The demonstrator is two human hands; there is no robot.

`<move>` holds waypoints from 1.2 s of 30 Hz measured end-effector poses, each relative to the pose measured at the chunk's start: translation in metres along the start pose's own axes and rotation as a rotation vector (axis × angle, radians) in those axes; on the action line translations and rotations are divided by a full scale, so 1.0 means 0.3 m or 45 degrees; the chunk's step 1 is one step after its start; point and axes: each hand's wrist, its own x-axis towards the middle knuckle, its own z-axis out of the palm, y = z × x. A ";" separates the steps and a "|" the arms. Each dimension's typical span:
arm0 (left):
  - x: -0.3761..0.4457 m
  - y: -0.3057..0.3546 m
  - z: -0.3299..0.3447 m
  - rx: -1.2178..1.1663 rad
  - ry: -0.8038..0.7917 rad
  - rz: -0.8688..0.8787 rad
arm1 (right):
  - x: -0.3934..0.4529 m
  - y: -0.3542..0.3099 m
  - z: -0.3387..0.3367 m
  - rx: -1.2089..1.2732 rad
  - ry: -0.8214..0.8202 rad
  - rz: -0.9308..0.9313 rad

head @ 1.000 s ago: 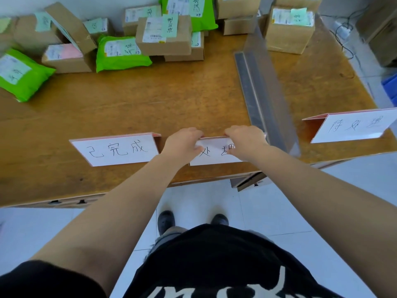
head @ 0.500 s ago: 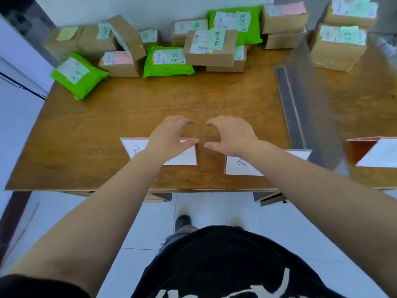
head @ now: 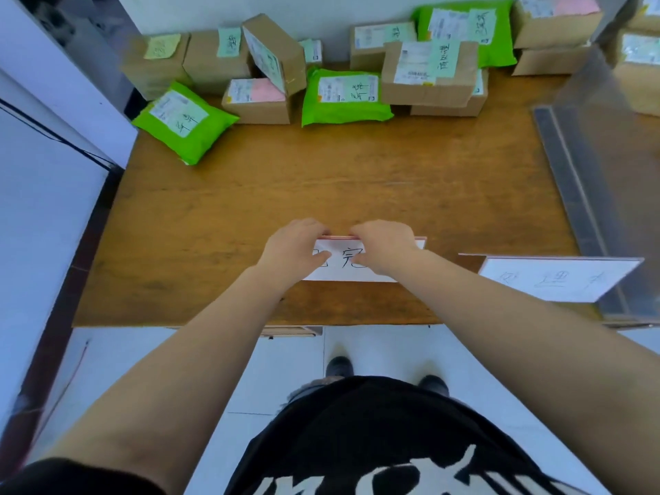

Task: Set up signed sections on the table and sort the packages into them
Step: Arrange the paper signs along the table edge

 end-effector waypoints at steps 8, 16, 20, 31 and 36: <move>0.033 -0.078 -0.050 -0.053 0.045 0.111 | -0.022 0.035 -0.072 0.048 0.055 0.092; 0.085 -0.016 -0.090 -0.323 0.037 -0.031 | -0.089 0.188 -0.265 0.160 0.183 0.195; 0.084 0.034 -0.042 -0.113 -0.087 -0.039 | -0.112 0.226 -0.292 0.197 0.225 0.183; 0.052 -0.084 -0.034 0.055 -0.045 -0.223 | -0.057 0.244 -0.282 0.295 0.233 0.085; -0.017 -0.225 -0.041 -0.034 0.058 -0.234 | -0.010 0.157 -0.240 0.332 0.218 0.075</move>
